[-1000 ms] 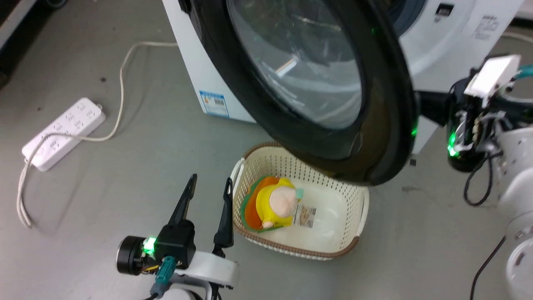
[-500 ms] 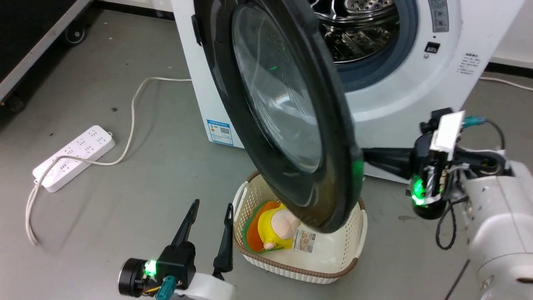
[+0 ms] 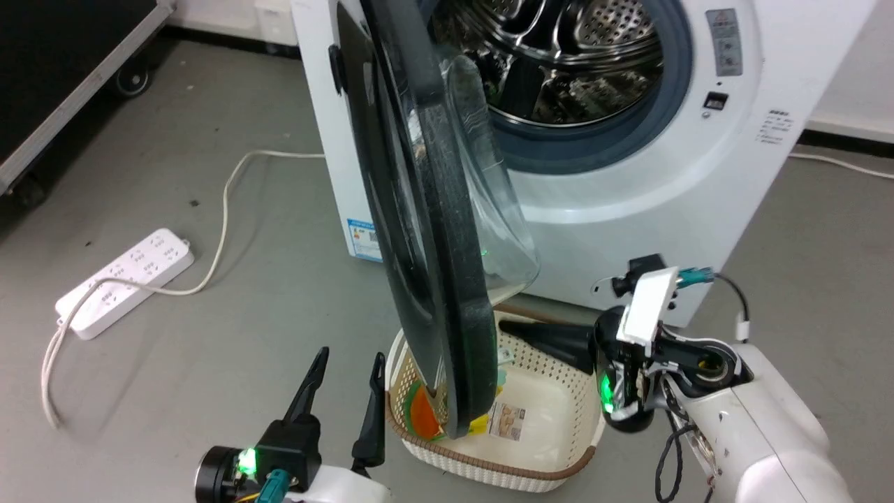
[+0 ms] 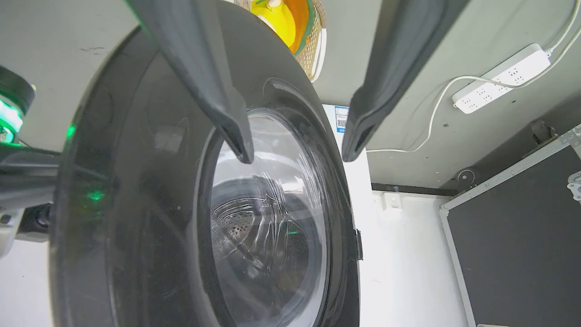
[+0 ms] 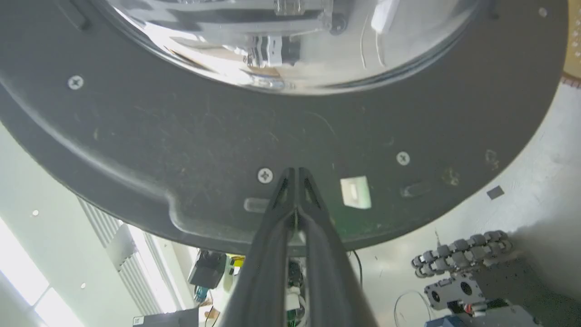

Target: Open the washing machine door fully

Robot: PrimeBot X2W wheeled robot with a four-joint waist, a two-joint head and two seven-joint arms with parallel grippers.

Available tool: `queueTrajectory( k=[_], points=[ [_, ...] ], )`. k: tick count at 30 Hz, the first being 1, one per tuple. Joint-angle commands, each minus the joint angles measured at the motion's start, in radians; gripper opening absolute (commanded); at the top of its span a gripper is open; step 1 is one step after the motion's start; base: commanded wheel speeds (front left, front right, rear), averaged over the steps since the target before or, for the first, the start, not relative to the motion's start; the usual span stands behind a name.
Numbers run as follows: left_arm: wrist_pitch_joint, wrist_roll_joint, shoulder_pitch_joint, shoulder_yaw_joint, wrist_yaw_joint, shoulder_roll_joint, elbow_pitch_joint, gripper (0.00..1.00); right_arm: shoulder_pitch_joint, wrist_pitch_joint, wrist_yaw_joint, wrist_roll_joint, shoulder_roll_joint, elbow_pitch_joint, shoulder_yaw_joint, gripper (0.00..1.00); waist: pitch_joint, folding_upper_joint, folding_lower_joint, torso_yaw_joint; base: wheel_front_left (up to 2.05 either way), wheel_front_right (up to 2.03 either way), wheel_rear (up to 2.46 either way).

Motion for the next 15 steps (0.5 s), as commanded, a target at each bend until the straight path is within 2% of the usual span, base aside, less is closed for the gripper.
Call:
queueTrajectory(
  k=[1,2,3,4,6,7,9,12,15],
  points=[
    [-0.006,-0.002,0.017,0.011,-0.004,0.002,-0.001,1.00,0.017,-0.082,0.001,-0.013,-0.001,-0.038,0.002,1.00,-0.020,0.0000,0.0000,-0.020,0.00,0.00,0.00],
    [-0.006,-0.002,0.017,0.011,-0.004,0.002,-0.001,1.00,0.017,-0.082,0.001,-0.013,-0.001,-0.038,0.002,1.00,-0.020,0.0000,0.0000,-0.020,0.00,0.00,0.00],
    [-0.006,0.000,0.022,0.022,-0.008,0.002,-0.001,1.00,0.035,-0.184,0.001,-0.063,-0.025,-0.112,-0.004,1.00,-0.036,0.0000,0.0000,-0.037,0.00,0.00,0.00],
    [-0.006,0.000,0.022,0.022,-0.008,0.002,-0.001,1.00,0.035,-0.184,0.001,-0.063,-0.025,-0.112,-0.004,1.00,-0.036,0.0000,0.0000,-0.037,0.00,0.00,0.00],
    [-0.006,-0.004,0.028,0.038,-0.012,0.002,-0.005,1.00,0.066,-0.301,0.001,-0.139,-0.071,-0.214,-0.006,1.00,-0.048,0.0000,0.0000,-0.056,0.00,0.00,0.00],
    [-0.006,-0.017,0.032,0.065,-0.018,0.002,-0.016,1.00,0.136,-0.481,0.001,-0.304,-0.164,-0.408,0.026,1.00,-0.060,0.0000,0.0000,-0.082,0.00,0.00,0.00],
    [-0.006,-0.020,0.031,0.082,-0.026,0.002,-0.020,1.00,0.188,-0.607,0.001,-0.408,-0.226,-0.519,0.043,1.00,-0.066,0.0000,0.0000,-0.098,0.00,0.00,0.00],
    [-0.006,-0.025,0.031,0.103,-0.035,0.002,-0.025,1.00,0.260,-0.785,0.001,-0.564,-0.314,-0.624,0.064,1.00,-0.074,0.0000,0.0000,-0.121,0.00,0.00,0.00],
    [-0.006,-0.029,0.035,0.117,-0.049,0.002,-0.022,1.00,0.331,-0.941,0.001,-0.738,-0.379,-0.658,0.076,1.00,-0.083,0.0000,0.0000,-0.140,0.00,0.00,0.00]
  ],
)
